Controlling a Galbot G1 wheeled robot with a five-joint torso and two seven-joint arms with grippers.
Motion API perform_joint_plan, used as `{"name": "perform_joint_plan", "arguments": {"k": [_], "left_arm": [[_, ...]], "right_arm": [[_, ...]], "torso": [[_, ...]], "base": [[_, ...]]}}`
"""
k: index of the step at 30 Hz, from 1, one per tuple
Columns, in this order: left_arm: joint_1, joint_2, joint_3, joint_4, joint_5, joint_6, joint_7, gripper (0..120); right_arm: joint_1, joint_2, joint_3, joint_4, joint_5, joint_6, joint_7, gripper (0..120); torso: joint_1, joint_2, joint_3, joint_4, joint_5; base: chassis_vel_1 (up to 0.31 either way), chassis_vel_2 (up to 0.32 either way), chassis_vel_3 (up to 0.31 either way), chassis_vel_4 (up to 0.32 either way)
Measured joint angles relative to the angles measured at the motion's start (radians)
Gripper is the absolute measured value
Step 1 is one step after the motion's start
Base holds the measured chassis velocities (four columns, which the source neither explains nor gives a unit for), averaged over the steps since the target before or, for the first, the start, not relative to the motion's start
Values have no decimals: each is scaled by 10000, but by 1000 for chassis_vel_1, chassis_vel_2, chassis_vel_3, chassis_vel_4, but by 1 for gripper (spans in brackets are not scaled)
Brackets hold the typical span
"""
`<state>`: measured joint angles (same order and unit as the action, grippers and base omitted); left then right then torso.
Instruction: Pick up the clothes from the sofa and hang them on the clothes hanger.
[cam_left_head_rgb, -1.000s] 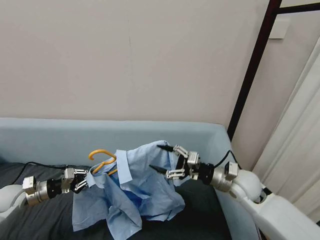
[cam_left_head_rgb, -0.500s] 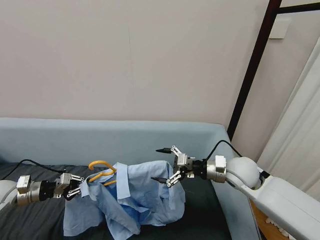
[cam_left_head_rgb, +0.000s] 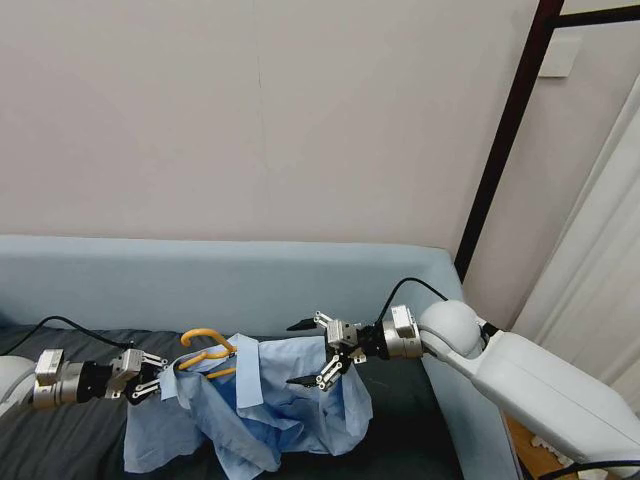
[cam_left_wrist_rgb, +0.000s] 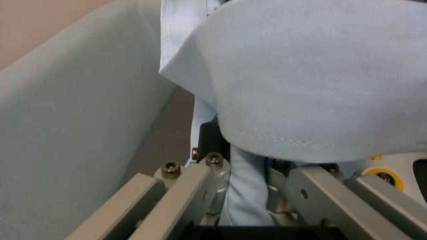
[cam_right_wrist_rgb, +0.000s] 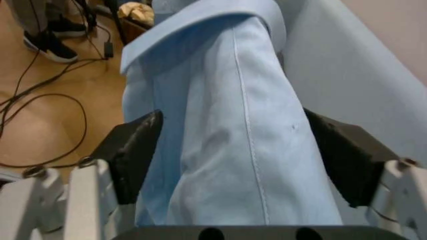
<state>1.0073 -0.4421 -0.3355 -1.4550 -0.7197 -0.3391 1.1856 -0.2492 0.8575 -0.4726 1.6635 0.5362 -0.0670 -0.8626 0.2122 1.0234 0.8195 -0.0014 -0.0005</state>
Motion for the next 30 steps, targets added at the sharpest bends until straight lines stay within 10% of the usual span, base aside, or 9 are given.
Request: {"name": "perform_joint_plan", "arguments": {"k": [19, 30], "left_arm": [[-239, -155, 255, 156, 300, -140, 188, 1], [-758, -339, 519, 657, -500, -854, 58, 20]], "right_arm": [[144, 558, 55, -660, -340, -520, -1194, 8], [-300, 581, 428, -860, -163, -236, -1153, 8]], "torso": [[0, 0, 0, 2, 0], [0, 0, 0, 0, 0]], "base": [[0, 0, 0, 0], [0, 0, 0, 0]]}}
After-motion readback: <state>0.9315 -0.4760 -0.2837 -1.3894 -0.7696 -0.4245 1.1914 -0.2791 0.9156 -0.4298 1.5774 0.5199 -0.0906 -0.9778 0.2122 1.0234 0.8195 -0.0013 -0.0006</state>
